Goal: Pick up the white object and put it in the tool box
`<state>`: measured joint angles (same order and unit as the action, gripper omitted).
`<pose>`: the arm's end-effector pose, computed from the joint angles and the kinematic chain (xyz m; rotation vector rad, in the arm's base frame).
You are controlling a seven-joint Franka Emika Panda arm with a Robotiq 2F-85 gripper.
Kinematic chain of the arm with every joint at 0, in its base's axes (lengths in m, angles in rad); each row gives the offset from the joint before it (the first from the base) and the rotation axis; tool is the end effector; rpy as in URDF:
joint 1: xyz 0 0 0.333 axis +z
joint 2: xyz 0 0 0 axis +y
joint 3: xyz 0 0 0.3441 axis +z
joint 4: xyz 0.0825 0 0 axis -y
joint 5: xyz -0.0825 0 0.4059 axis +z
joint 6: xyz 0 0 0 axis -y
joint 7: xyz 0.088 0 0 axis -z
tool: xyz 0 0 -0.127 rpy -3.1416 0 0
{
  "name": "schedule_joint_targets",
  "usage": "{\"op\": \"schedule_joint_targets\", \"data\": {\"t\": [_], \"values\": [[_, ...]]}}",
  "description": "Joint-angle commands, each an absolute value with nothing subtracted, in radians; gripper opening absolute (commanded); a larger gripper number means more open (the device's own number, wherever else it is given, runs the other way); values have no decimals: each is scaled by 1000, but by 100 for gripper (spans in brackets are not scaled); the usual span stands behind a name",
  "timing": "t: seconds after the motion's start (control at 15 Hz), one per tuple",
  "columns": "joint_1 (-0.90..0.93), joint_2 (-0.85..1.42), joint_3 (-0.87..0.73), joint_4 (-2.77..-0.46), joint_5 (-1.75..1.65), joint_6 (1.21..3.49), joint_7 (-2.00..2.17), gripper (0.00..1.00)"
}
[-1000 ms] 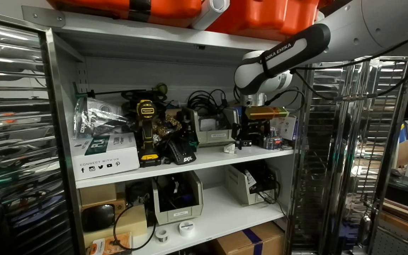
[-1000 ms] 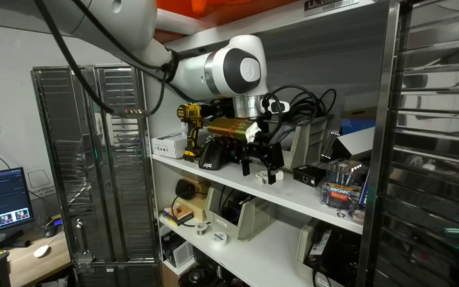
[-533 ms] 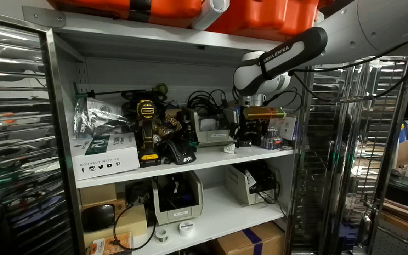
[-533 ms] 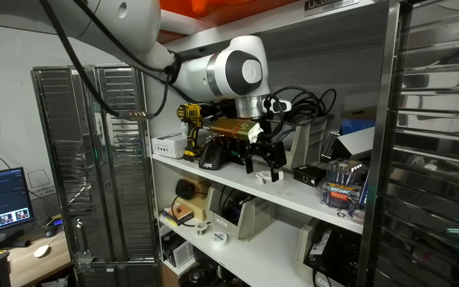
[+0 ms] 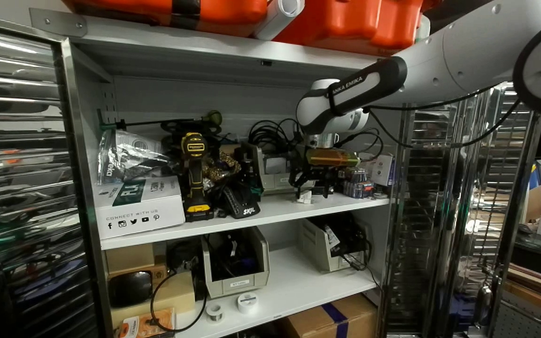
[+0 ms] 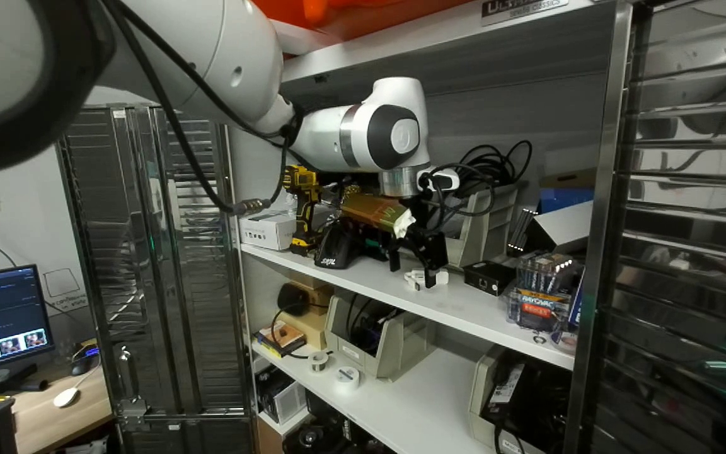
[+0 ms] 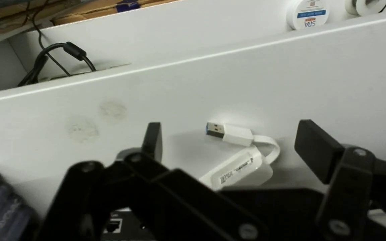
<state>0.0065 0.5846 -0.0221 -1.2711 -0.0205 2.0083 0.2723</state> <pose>0.7776 -0.0097 0.4275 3.0912 -0.4294 0.2430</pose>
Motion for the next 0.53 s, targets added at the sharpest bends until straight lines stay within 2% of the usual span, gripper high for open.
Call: {"op": "schedule_joint_targets", "data": {"t": [0.0, 0.47], "values": [[20, 685, -21, -1118, 9, 1977, 274, 100], [61, 753, -44, -1015, -35, 1985, 294, 100]]}}
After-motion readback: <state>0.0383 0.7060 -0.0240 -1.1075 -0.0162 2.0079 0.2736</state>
